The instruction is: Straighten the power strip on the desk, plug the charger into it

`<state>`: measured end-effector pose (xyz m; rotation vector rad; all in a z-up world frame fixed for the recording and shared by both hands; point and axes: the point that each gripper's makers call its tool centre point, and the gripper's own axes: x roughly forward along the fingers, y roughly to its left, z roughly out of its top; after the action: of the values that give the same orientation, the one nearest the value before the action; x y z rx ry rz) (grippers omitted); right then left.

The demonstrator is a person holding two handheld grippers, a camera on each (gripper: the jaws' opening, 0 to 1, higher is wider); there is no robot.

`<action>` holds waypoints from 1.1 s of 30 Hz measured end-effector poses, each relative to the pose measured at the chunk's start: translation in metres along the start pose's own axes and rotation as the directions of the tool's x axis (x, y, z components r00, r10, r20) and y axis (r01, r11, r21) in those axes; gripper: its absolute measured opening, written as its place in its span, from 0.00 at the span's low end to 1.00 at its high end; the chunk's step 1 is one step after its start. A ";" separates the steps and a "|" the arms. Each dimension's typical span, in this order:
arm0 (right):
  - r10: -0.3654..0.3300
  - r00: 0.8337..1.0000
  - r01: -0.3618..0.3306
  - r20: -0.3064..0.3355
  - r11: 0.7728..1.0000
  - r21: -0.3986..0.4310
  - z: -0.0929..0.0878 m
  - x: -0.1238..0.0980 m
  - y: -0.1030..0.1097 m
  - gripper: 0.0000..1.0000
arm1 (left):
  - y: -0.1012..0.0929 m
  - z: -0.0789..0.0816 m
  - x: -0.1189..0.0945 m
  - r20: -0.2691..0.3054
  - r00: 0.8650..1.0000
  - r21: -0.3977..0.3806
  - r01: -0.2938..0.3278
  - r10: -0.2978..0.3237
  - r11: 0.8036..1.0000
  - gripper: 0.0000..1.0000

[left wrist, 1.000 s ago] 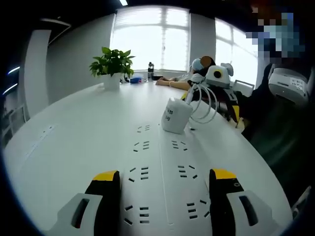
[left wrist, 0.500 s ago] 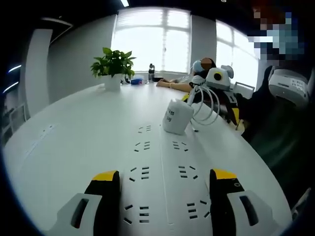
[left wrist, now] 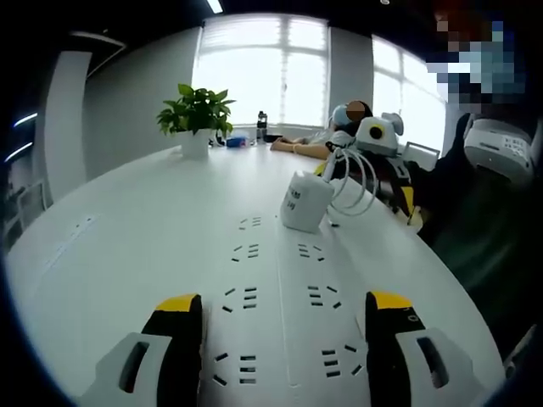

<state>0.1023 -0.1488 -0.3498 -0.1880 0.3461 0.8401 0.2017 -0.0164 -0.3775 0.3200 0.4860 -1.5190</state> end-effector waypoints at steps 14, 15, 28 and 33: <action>0.000 1.000 0.000 -0.002 1.000 0.002 -0.002 -0.001 -0.001 0.99 | -0.005 -0.003 0.003 0.021 1.000 0.004 -0.013 0.013 1.000 0.99; 0.000 1.000 0.000 -0.002 1.000 0.002 -0.002 -0.001 -0.001 0.99 | -0.004 -0.002 0.002 0.023 1.000 0.003 -0.018 0.018 1.000 0.99; -0.014 1.000 0.014 0.011 1.000 0.000 0.003 -0.005 -0.007 0.99 | -0.003 0.002 -0.010 0.024 0.996 0.021 -0.086 0.086 0.996 0.99; -0.013 1.000 0.013 0.008 1.000 -0.006 0.003 -0.004 -0.005 0.99 | -0.002 0.003 -0.016 0.025 0.991 0.016 -0.131 0.131 0.991 0.99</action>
<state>0.1047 -0.1539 -0.3453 -0.1919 0.3343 0.8290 0.1998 -0.0035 -0.3669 0.3407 0.4253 -1.3982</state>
